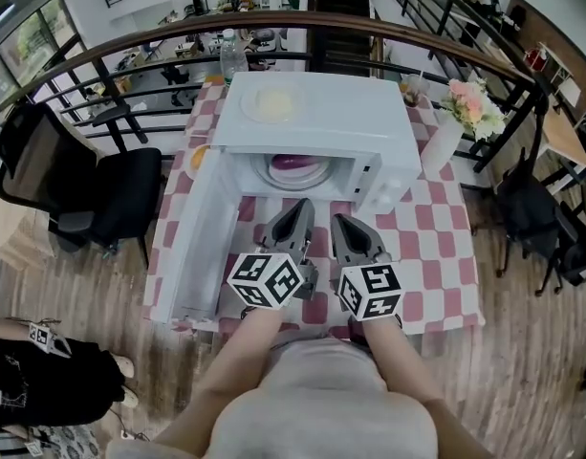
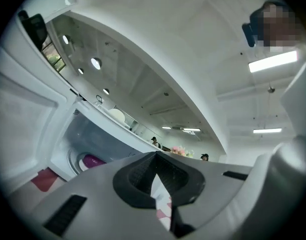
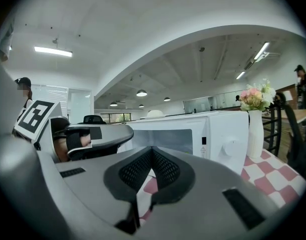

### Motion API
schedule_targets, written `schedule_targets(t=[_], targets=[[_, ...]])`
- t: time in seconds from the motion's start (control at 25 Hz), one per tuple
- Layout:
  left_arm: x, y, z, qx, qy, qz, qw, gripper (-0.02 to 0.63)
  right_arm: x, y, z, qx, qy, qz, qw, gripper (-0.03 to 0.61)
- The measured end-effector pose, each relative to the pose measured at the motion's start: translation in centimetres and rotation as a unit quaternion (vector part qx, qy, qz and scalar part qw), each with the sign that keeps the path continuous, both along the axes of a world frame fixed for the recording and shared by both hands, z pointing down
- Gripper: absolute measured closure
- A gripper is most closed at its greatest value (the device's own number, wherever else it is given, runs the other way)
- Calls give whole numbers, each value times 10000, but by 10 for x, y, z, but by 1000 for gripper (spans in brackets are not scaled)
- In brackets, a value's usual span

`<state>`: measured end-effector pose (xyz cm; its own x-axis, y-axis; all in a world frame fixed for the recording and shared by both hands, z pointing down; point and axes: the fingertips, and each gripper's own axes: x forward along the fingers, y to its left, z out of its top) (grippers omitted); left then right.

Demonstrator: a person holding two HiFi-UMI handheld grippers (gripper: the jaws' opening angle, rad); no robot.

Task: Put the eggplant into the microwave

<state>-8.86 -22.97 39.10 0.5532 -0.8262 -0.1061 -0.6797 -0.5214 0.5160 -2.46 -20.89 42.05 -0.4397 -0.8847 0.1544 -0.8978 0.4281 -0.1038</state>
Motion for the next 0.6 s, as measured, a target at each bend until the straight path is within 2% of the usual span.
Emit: schedule_targets(t=[0.12, 0.28, 0.6], targets=[[3, 4, 1, 188, -477, 24, 9987, 612, -1, 1, -1, 18, -2, -6, 10000, 554], [10, 10, 0, 571, -1246, 115, 9905, 612, -2, 2, -3, 92, 39, -40, 9999, 555], [15, 16, -6, 1019, -2003, 176, 9742, 612, -8, 5, -9, 270, 79, -158, 9995, 555]])
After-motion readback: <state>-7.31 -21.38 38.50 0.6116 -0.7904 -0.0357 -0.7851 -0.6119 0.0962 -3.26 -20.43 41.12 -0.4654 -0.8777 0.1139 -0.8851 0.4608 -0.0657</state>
